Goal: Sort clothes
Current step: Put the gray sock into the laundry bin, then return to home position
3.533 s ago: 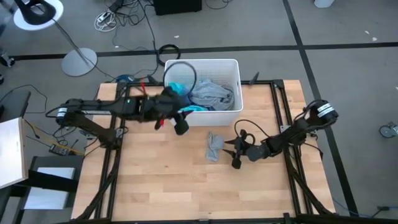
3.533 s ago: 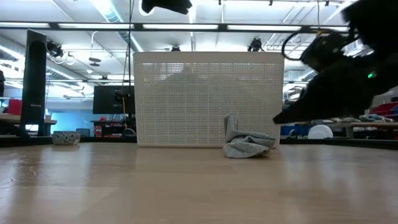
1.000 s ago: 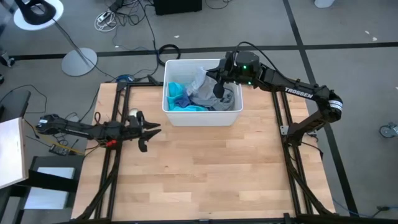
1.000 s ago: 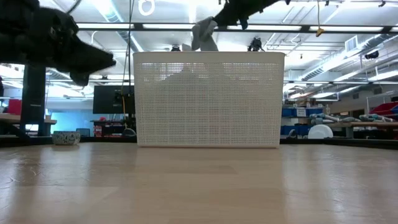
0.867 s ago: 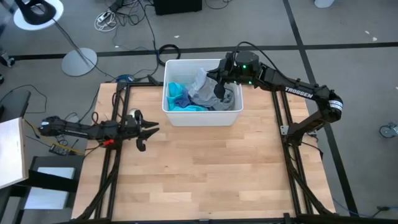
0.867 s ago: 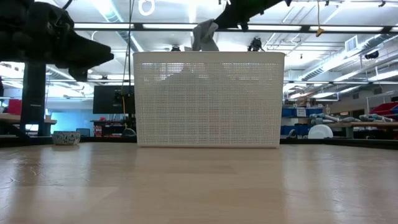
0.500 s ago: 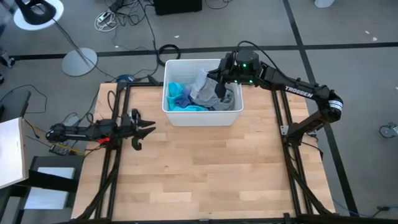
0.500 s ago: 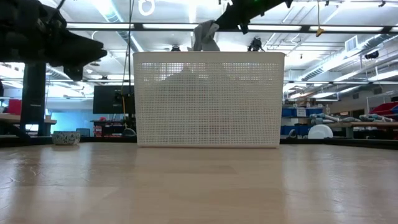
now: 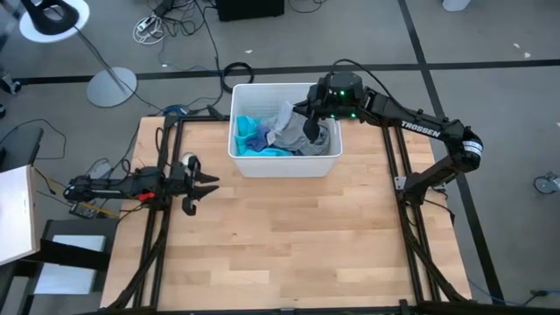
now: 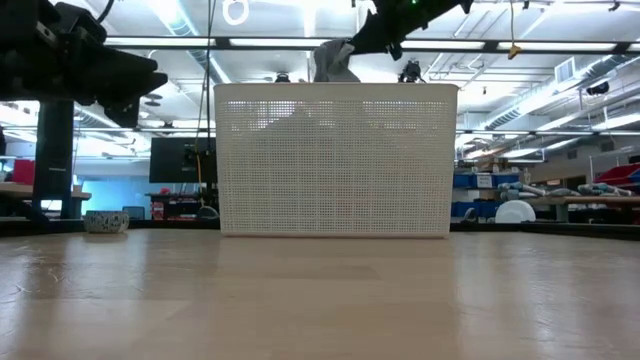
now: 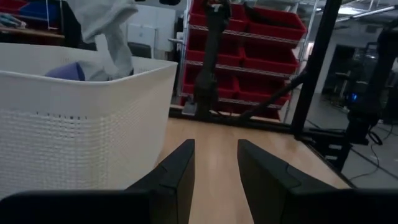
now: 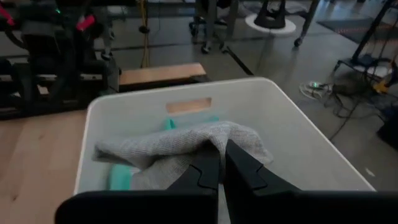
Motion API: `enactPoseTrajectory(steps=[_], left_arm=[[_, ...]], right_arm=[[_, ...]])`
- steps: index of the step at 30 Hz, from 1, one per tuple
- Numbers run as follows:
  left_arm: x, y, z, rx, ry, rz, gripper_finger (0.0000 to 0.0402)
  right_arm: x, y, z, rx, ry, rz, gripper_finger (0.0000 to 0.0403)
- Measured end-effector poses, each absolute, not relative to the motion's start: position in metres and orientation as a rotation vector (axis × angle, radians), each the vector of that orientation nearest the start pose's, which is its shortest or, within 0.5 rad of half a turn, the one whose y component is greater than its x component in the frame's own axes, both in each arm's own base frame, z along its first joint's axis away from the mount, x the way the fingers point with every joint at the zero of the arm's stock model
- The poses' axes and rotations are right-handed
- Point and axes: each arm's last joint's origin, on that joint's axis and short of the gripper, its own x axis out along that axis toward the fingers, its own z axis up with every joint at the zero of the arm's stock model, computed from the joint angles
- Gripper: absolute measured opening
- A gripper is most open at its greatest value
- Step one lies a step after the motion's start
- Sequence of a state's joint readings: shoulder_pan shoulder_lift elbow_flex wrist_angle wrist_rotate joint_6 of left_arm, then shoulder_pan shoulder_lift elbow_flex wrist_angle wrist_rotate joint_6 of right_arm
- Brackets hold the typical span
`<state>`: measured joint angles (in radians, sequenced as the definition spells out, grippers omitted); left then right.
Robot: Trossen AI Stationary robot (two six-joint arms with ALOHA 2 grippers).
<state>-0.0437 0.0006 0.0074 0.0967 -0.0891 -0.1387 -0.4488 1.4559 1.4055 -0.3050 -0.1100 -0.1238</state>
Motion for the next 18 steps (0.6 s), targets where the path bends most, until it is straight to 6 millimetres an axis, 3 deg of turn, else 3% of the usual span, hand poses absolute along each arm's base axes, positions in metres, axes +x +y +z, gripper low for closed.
enactPoseTrajectory(steps=[5, 12, 18], left_arm=[[0.097, -0.002, 0.174, -0.144, -0.088, 0.037, 0.0127], [0.097, -0.002, 0.174, -0.174, -0.093, 0.037, 0.0127], [0.097, -0.002, 0.174, -0.174, -0.094, 0.038, 0.0127]], right_arm=[[0.293, -0.142, 0.375, -0.009, 0.426, -0.41, 0.0034], [0.286, -0.147, 0.368, 0.011, 0.51, -0.45, 0.0106], [0.256, -0.137, 0.376, 0.021, 0.621, -0.517, 0.0154]])
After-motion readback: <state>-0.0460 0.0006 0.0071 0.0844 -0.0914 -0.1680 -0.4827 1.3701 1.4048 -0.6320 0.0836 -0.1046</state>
